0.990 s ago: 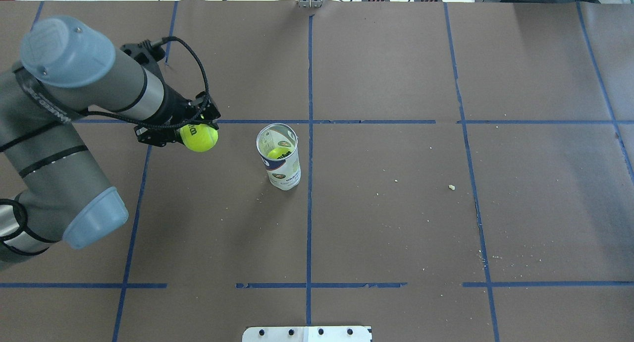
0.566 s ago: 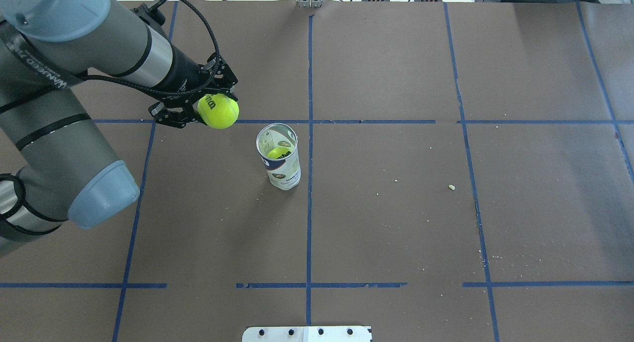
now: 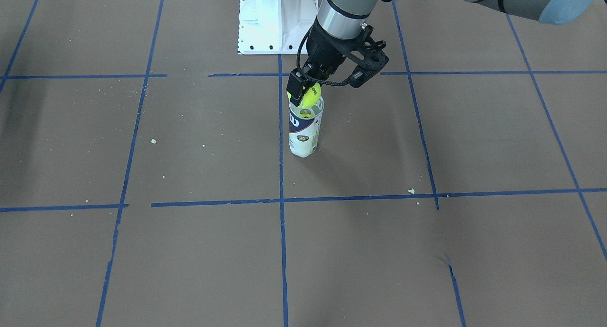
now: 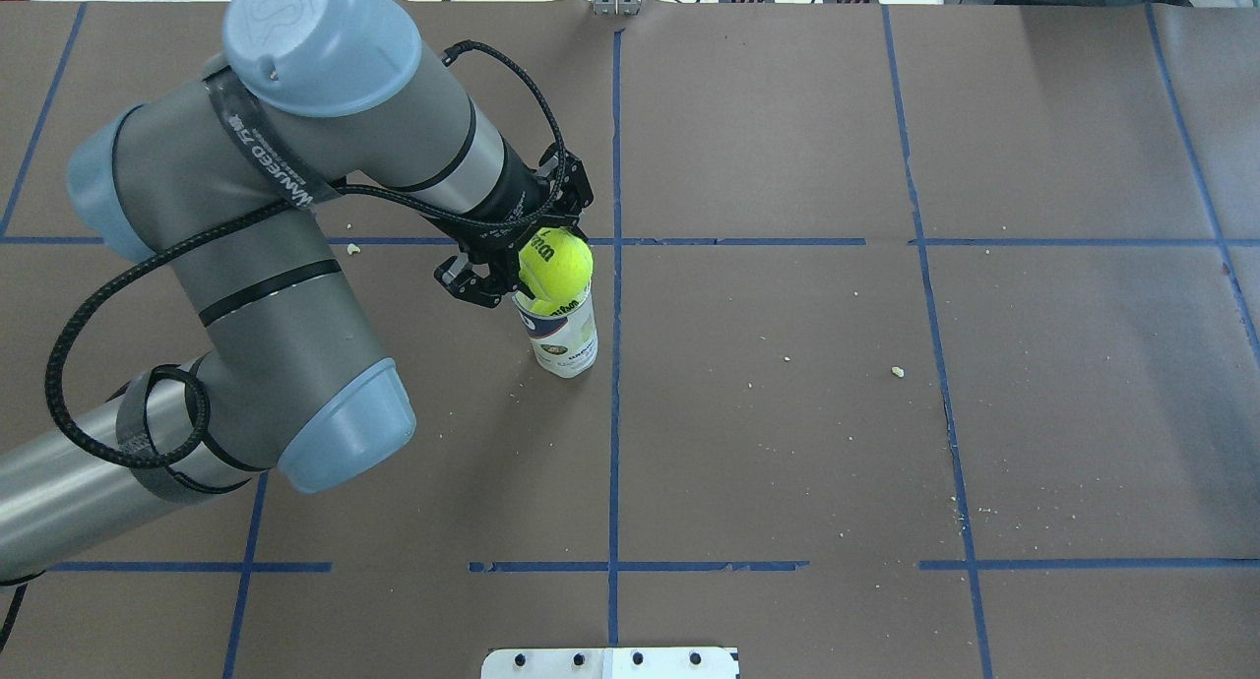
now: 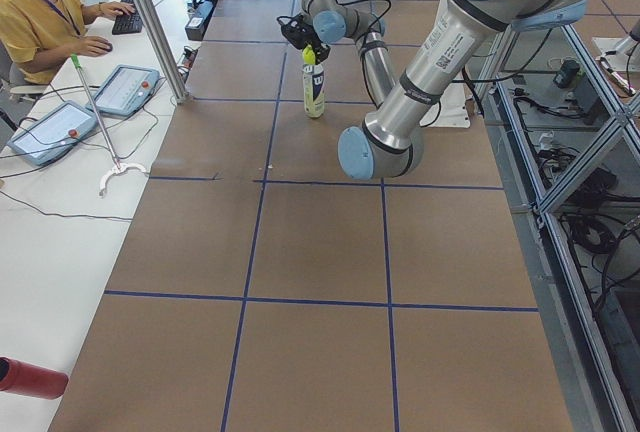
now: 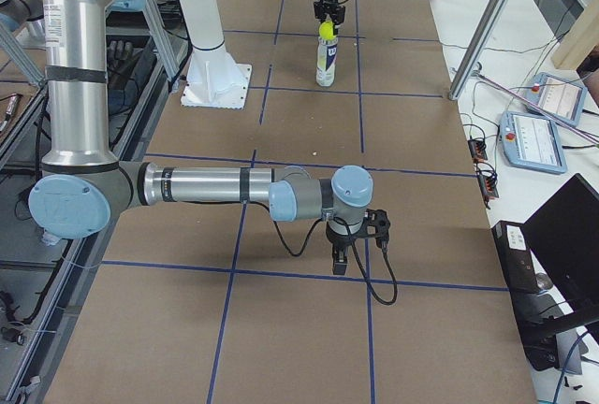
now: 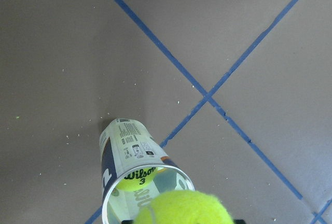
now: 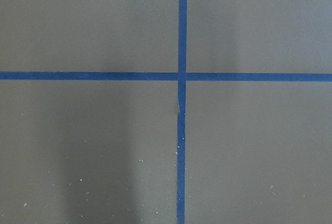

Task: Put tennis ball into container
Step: 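Lower the ball into the cup mouth and open the left gripper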

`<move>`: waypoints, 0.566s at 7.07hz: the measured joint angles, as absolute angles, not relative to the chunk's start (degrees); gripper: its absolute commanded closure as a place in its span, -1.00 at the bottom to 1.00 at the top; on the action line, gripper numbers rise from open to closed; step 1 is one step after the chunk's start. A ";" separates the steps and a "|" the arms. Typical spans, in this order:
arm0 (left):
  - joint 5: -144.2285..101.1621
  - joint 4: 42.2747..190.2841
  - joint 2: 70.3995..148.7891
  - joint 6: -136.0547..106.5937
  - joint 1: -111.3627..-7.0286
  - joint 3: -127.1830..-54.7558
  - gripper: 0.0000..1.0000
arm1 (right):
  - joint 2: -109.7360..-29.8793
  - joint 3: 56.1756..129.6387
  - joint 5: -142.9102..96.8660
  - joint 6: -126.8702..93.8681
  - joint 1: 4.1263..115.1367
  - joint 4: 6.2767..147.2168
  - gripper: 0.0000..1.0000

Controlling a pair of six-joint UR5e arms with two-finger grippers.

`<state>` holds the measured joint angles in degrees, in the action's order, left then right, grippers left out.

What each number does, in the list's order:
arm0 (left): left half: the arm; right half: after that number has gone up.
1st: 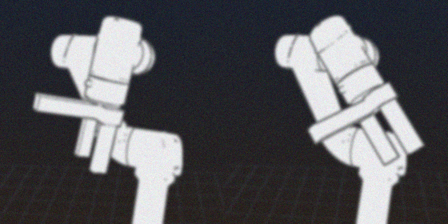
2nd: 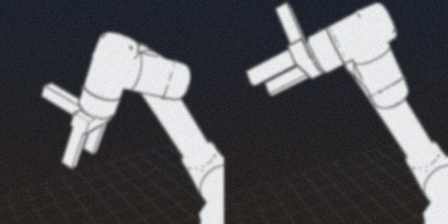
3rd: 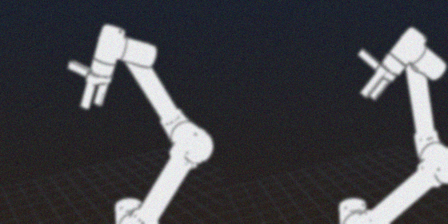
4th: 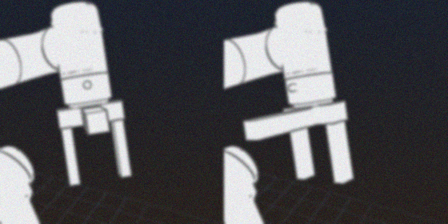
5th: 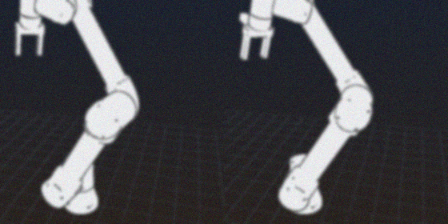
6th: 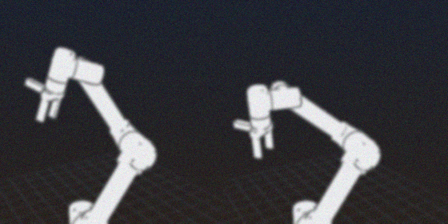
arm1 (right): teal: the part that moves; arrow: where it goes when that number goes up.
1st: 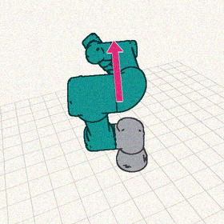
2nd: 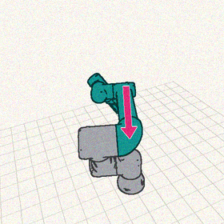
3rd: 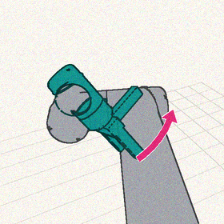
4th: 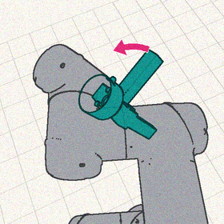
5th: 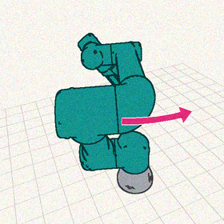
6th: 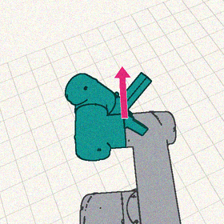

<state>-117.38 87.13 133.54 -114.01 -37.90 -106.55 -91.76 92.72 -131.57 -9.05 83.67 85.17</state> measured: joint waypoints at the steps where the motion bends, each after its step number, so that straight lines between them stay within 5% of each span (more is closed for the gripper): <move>1: -117.35 87.11 133.48 -113.99 -37.37 -106.20 0.57 | -91.76 92.73 -131.57 -9.05 83.67 85.17 -1.00; 4: -117.31 87.10 133.11 -113.50 -37.10 -106.04 0.12 | -91.76 92.72 -131.57 -9.05 83.67 85.17 -1.00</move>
<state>-117.31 87.10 133.11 -113.50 -37.10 -106.04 -91.76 92.72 -131.57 -9.05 83.67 85.17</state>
